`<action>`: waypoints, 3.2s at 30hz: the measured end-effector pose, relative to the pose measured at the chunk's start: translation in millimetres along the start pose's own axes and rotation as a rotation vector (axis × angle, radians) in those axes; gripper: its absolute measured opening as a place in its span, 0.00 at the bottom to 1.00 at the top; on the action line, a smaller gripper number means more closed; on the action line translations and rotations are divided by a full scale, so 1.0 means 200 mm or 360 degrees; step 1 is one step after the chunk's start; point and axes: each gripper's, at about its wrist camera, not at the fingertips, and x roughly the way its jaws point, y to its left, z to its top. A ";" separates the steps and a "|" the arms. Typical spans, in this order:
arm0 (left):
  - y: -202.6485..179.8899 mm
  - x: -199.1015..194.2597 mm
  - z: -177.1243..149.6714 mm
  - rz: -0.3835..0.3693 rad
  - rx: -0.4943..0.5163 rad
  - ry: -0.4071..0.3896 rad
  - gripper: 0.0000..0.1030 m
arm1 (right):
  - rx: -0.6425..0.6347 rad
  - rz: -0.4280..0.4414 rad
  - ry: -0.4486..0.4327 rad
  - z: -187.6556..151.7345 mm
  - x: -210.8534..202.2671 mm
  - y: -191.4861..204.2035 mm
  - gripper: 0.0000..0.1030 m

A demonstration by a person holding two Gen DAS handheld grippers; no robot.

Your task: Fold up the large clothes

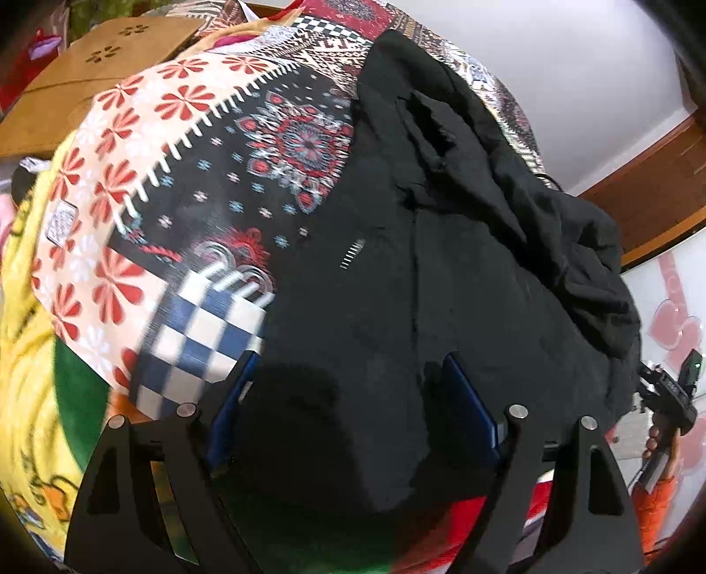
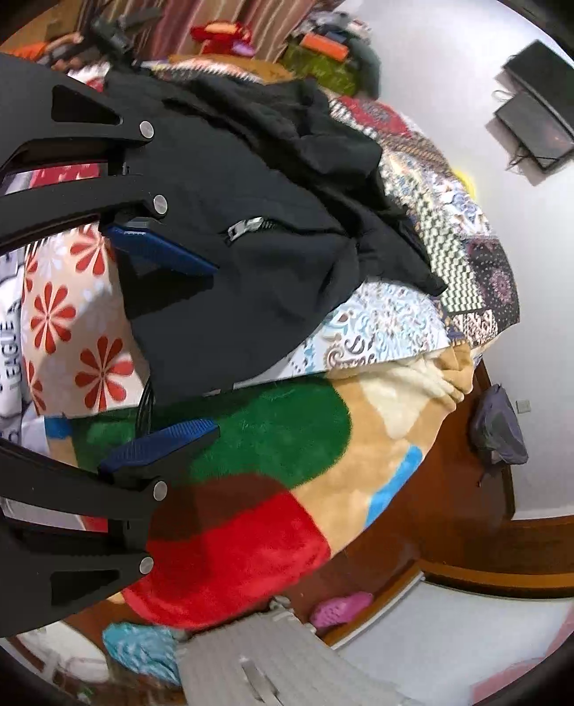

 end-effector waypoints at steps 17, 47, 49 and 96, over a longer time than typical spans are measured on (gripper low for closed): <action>-0.10 -0.15 0.04 -0.0179 0.0003 -0.0081 0.36 | -0.0175 0.0041 -0.0064 0.00 -0.03 0.12 0.37; -0.46 -0.30 0.51 -0.0445 0.0134 -0.0300 0.22 | -0.0481 0.0168 -0.0345 0.43 -0.20 0.41 0.08; -0.50 -0.29 0.62 -0.0424 0.0136 -0.0336 0.21 | -0.0512 0.0157 -0.0350 0.51 -0.15 0.46 0.07; -0.49 0.10 1.25 0.0130 0.0266 -0.0279 0.63 | -0.0652 0.0106 -0.0275 0.87 0.15 0.88 0.50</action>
